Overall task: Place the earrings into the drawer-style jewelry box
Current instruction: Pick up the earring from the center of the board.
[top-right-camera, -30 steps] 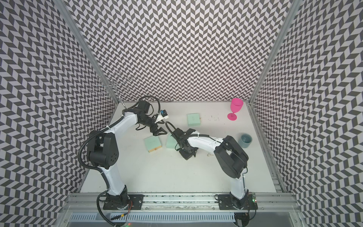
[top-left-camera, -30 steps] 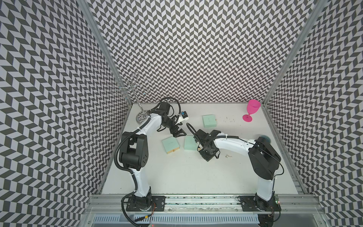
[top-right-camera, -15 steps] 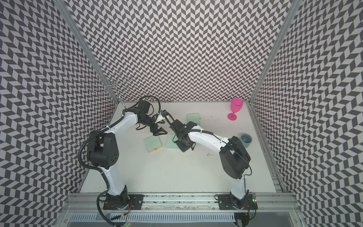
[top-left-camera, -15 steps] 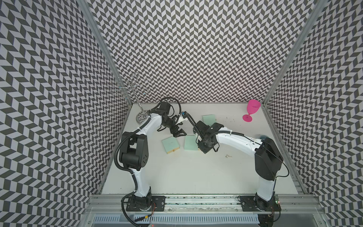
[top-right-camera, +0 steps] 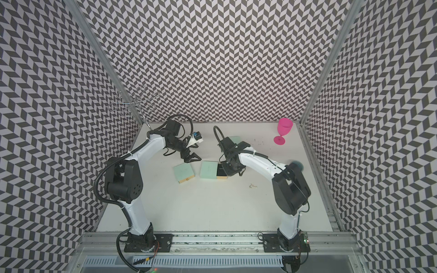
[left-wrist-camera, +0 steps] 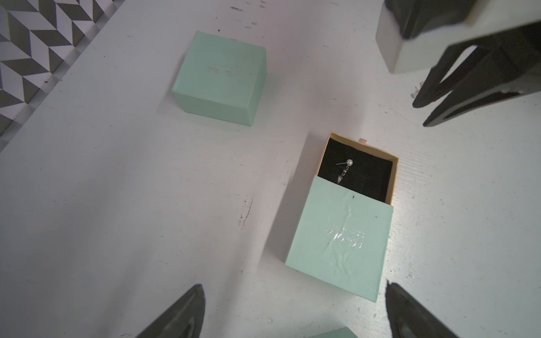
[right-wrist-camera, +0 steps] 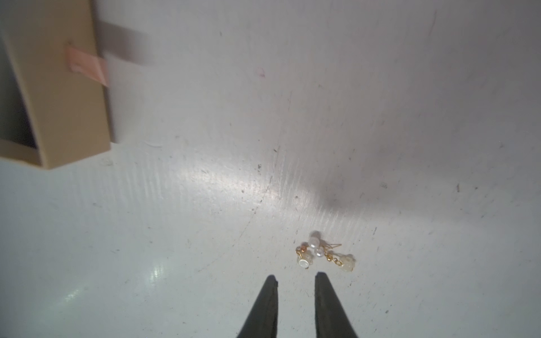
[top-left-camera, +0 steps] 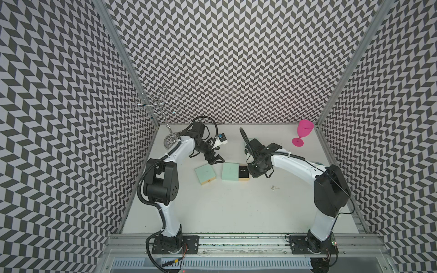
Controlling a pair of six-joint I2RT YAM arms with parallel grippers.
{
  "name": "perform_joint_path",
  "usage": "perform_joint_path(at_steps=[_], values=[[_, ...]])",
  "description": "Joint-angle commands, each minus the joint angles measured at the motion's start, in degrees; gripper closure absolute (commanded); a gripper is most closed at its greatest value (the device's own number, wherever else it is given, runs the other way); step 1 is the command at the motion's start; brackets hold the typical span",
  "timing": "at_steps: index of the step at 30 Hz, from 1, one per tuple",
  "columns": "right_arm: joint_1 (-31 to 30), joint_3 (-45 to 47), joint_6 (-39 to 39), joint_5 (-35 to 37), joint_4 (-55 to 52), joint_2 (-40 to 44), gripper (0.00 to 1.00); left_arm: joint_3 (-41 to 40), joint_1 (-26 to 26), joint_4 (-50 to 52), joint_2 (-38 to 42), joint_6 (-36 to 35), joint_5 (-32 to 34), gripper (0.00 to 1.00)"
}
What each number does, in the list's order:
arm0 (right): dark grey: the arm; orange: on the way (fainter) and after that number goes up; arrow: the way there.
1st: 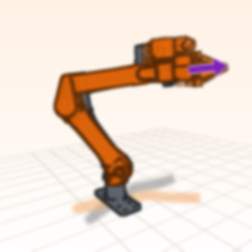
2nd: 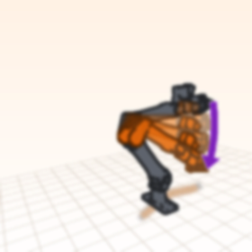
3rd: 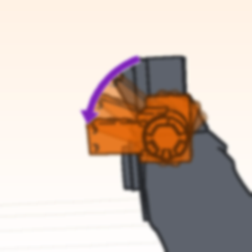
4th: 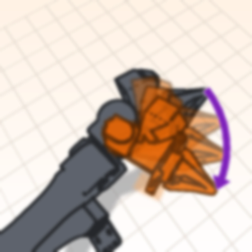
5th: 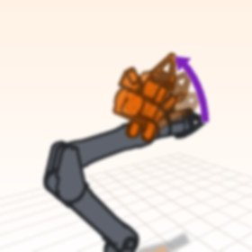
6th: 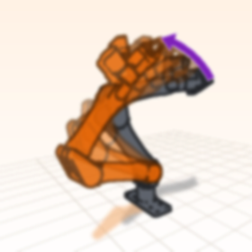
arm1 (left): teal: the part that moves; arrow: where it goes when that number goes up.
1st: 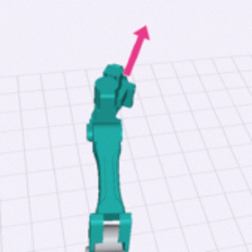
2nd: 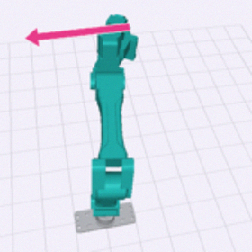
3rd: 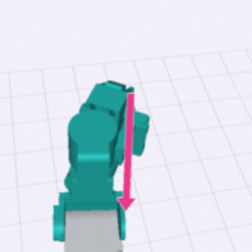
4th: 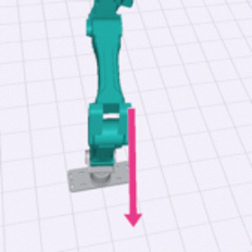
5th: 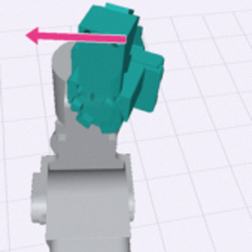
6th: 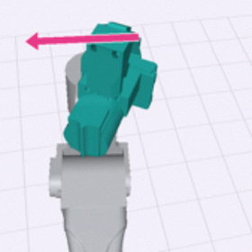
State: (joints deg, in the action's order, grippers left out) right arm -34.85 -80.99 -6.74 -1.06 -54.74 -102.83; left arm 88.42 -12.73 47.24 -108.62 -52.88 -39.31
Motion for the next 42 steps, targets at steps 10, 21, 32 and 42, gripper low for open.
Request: perform_joint_path(at_steps=[10,21,32,42], values=[[9.4,10.7,-3.1,-6.3,1.2,6.7,0.77,0.6,0.4,-0.2,1.0,-1.0,-2.7,0.03],[9.9,15.2,-4.9,-0.3,0.2,6.4,0.76,0.2,0.3,0.0,1.0,-1.0,-3.0,0.03],[9.8,17.2,-4.2,-0.8,3.8,4.3,0.76,-0.1,0.1,0.2,0.9,-1.0,-2.6,0.03],[9.9,15.7,-3.0,-0.7,4.9,1.0,0.76,-0.4,0.1,0.1,1.0,-1.0,-2.4,0.03]])
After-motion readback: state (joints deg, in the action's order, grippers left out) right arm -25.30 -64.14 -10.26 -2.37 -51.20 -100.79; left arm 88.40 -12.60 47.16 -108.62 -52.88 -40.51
